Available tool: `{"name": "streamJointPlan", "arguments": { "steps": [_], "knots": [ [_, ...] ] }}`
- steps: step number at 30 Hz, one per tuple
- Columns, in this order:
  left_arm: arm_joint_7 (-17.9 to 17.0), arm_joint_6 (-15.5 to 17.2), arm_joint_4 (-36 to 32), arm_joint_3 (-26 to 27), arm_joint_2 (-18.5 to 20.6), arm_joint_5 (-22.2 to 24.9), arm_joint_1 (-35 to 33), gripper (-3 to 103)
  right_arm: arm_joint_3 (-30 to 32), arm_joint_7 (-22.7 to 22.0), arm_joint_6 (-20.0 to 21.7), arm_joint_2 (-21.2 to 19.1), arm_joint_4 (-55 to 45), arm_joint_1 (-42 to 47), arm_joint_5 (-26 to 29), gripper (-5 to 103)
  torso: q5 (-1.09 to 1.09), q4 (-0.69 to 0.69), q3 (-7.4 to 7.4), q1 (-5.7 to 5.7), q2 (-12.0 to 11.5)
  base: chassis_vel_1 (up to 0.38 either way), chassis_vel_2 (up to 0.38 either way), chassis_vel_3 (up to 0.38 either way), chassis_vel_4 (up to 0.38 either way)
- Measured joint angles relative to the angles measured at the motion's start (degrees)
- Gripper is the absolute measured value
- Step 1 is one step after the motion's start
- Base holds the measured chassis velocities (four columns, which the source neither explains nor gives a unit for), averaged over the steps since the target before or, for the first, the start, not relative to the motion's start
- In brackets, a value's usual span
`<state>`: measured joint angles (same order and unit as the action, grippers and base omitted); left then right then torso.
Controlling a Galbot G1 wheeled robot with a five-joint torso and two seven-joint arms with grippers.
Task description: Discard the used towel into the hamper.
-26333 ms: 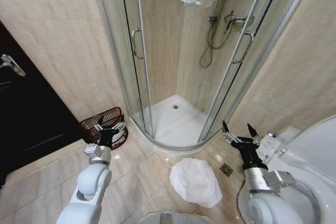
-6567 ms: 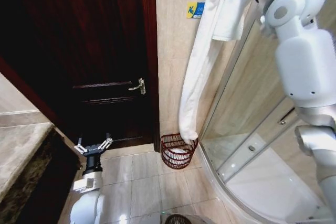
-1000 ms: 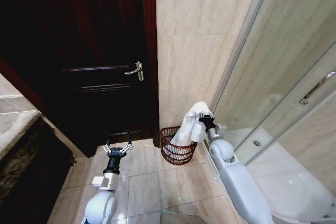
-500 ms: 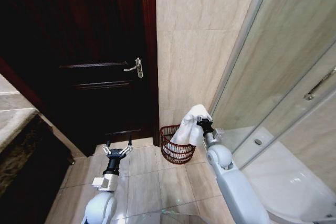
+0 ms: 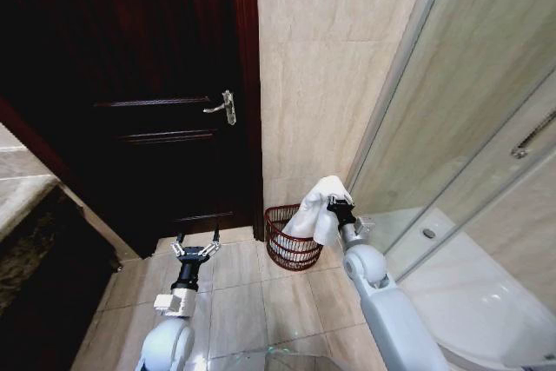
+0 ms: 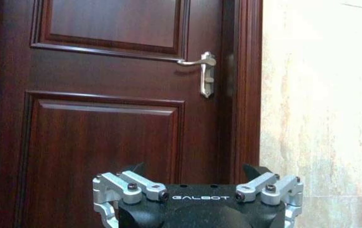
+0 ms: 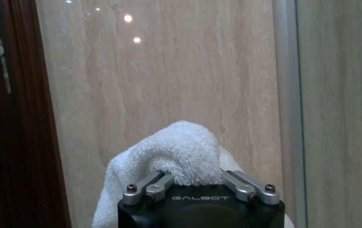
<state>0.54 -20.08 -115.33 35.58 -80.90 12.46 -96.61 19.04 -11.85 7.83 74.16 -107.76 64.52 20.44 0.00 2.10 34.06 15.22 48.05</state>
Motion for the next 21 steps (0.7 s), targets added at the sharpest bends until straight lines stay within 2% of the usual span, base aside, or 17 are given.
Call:
{"name": "streamJointPlan", "arguments": {
  "steps": [12,21],
  "knots": [
    [0.46,-1.3,0.68,-0.03,-0.39,0.1,-0.32,100,0.01,-0.5,1.24,-0.66,-1.84,-0.41,-0.15,10,0.0,0.0,-1.66,-1.34,-3.01,0.0,0.0,0.0,0.0],
    [2.59,-3.97,2.35,0.23,-0.35,0.06,-0.14,100,0.37,-0.62,0.07,0.1,-0.72,-0.31,-0.61,10,0.0,0.0,-2.95,-2.32,-5.28,0.0,0.0,0.0,0.0]
  ]
}}
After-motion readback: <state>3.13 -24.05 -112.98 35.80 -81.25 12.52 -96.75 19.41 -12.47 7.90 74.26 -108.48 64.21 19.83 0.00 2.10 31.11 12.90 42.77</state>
